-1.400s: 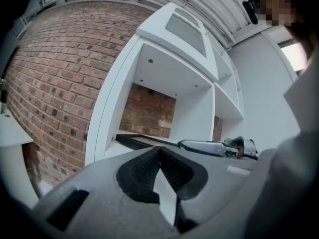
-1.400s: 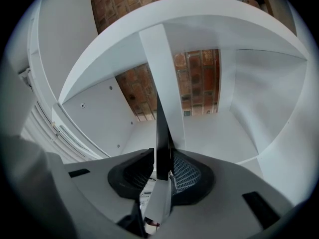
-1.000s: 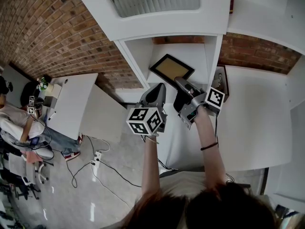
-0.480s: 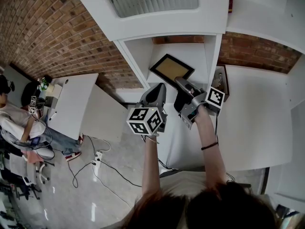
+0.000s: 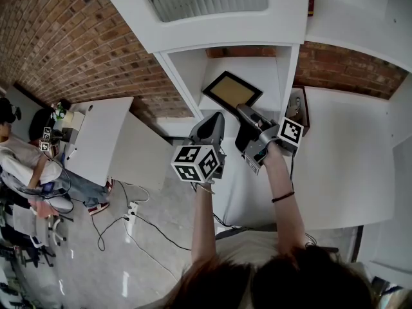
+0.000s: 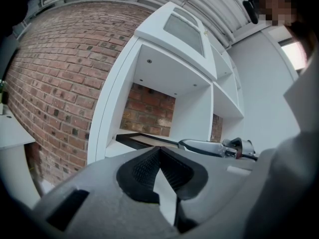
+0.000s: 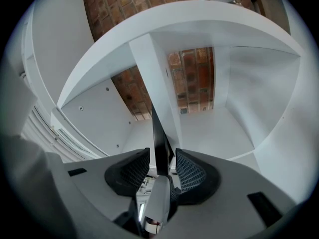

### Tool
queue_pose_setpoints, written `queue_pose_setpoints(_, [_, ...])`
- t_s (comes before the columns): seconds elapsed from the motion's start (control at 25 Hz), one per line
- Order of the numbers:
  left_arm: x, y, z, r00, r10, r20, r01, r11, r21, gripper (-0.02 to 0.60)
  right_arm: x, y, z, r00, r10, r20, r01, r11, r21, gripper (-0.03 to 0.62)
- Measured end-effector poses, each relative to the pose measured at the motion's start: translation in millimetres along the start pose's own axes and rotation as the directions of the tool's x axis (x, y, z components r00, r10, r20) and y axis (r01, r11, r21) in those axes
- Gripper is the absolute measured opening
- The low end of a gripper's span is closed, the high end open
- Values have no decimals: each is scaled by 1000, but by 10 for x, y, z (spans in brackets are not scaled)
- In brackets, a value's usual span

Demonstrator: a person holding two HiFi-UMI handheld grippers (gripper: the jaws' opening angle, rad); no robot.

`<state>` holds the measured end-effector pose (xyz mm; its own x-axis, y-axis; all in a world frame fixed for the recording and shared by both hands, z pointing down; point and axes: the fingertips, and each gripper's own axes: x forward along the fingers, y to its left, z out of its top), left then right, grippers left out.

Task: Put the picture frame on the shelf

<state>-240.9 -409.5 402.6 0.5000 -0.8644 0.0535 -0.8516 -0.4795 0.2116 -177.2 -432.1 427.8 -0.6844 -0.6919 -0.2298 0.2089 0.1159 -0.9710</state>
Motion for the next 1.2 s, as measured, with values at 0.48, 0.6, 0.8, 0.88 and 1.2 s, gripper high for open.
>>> queue_pose_setpoints(0.48, [-216,-20,-33,999,43,5,-43,999,-13,11,-102,-16,-192,998,-4,-55,4,1000,2,127])
queue_pose_setpoints(0.6, [-258,-33,-48,999,54,6,-54,998,-16,11,-136,-24,-246,997,-3,-77,3,1000,5,126])
queue_pose_setpoints(0.8, [-332,-97,-60,998,69,9,-68,997,-21,11,-231,-19,-317,994,-10,-110,11,1000,7,126])
queue_pose_setpoints(0.88, [-341,-126,-78,997,72,9,-71,997,-23,11,-264,-12,-334,992,-6,-123,8,1000,9,124])
queue_pose_setpoints(1.2, [-401,-292,-115,997,80,12,-80,996,-27,11,-426,71,-399,988,20,-155,-19,1000,9,75])
